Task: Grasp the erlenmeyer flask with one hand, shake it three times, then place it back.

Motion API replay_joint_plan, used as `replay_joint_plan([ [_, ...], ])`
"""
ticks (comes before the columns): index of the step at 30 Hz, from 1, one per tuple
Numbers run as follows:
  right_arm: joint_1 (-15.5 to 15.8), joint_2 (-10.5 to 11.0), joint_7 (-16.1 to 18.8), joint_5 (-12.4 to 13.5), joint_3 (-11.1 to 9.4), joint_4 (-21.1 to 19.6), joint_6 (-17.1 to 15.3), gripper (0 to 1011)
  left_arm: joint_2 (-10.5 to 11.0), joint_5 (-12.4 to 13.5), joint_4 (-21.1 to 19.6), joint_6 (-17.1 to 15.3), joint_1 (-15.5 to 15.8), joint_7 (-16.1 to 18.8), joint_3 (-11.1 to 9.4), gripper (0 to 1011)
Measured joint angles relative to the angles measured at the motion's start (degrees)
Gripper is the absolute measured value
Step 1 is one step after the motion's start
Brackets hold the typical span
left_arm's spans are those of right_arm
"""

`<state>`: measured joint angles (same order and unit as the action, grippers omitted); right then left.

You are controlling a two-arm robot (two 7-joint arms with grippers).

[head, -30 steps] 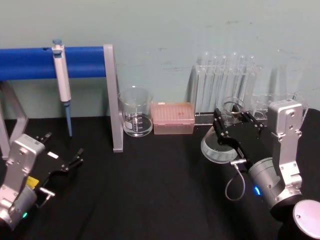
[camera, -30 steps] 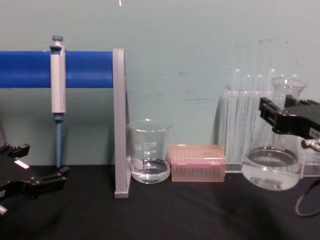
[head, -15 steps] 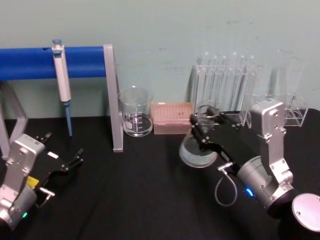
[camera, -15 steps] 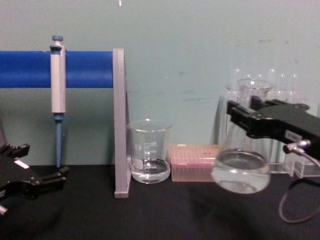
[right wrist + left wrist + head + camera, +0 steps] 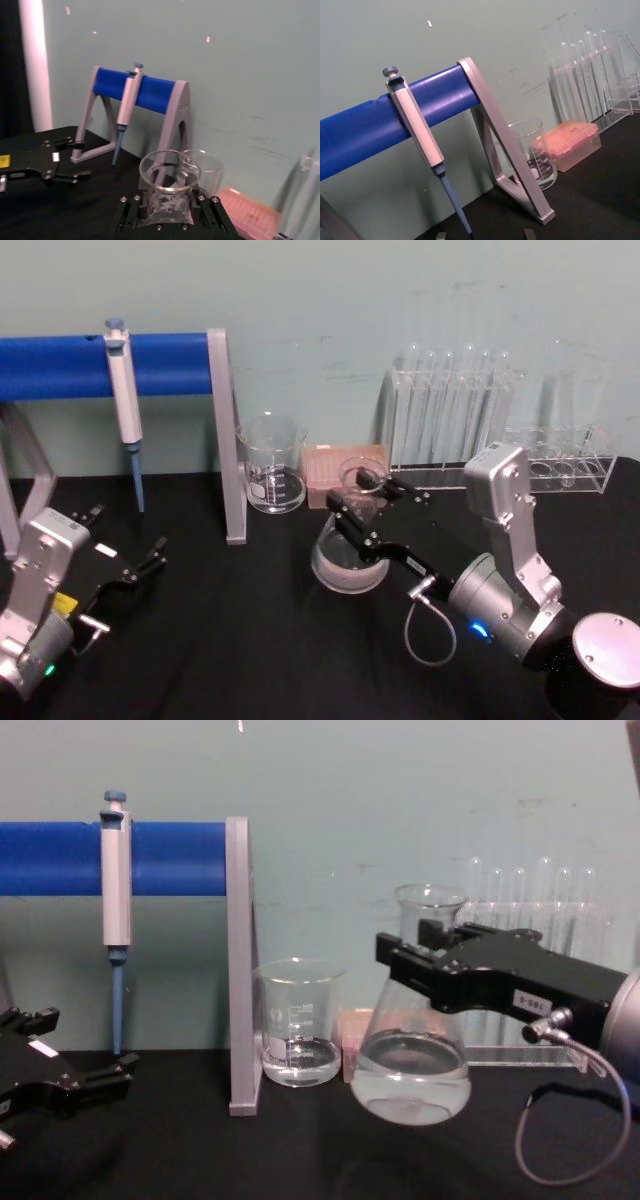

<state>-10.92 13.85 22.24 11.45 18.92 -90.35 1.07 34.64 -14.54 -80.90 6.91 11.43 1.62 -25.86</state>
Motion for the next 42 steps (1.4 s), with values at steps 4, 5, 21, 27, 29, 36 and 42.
replay_joint_plan([
  [4,-0.74,0.72,1.44,0.86,0.97,0.43,0.08,452,0.00,0.00,0.00,0.00,0.00,0.00,0.00,1001],
  [5,-0.93,0.91,1.78,1.03,1.22,0.54,0.13,452,0.00,0.00,0.00,0.00,0.00,0.00,0.00,1001],
  [21,-3.65,3.47,5.04,3.55,4.63,2.53,1.32,451,0.00,0.00,0.00,0.00,0.00,0.00,0.00,1001],
  [27,-4.52,3.95,5.20,4.13,5.44,3.38,1.61,452,0.00,0.00,0.00,0.00,0.00,0.00,0.00,1001],
  [29,-4.88,4.09,5.33,4.36,5.78,3.80,1.73,452,0.00,0.00,0.00,0.00,0.00,0.00,0.00,1001],
  [36,-6.20,4.24,5.80,4.97,6.83,5.56,1.84,452,0.00,0.00,0.00,0.00,0.00,0.00,0.00,1001],
  [42,-7.45,4.16,6.26,5.22,7.76,7.36,1.85,452,0.00,0.00,0.00,0.00,0.00,0.00,0.00,1001],
])
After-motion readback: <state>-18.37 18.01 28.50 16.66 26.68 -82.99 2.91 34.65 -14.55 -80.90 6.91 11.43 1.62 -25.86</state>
